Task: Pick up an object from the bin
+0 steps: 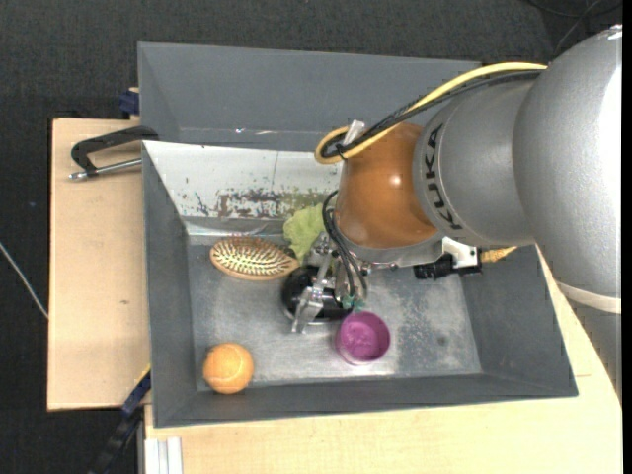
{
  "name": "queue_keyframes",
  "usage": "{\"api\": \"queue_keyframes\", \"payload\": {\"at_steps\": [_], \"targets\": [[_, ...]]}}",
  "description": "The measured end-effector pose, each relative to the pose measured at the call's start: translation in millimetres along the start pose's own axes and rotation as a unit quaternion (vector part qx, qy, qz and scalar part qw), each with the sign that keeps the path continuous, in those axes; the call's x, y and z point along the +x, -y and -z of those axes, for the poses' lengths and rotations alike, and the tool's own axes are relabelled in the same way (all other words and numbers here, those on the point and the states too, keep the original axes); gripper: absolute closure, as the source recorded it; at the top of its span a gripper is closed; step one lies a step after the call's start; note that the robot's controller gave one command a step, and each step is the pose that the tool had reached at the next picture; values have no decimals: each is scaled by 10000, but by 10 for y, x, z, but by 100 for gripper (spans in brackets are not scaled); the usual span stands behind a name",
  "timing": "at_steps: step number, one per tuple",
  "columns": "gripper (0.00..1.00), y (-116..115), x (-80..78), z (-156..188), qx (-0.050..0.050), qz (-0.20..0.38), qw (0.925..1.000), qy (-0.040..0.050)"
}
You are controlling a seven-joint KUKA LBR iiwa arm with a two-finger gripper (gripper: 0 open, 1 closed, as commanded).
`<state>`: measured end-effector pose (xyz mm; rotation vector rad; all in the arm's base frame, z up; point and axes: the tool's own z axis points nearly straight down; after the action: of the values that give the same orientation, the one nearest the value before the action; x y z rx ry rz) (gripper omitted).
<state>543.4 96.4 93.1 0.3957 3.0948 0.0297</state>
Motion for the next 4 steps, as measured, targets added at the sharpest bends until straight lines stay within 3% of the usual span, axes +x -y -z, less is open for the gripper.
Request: {"api": "queue_keyframes", "payload": {"at_steps": [1, 2, 3, 4], "targets": [[100, 18, 22, 28, 4, -20, 10000, 37], [100, 166, 161, 370, 122, 1, 9998, -147], [100, 264, -111, 819, 110, 62, 9998, -124], [100, 447, -139, 809, 103, 87, 9999, -84]]}}
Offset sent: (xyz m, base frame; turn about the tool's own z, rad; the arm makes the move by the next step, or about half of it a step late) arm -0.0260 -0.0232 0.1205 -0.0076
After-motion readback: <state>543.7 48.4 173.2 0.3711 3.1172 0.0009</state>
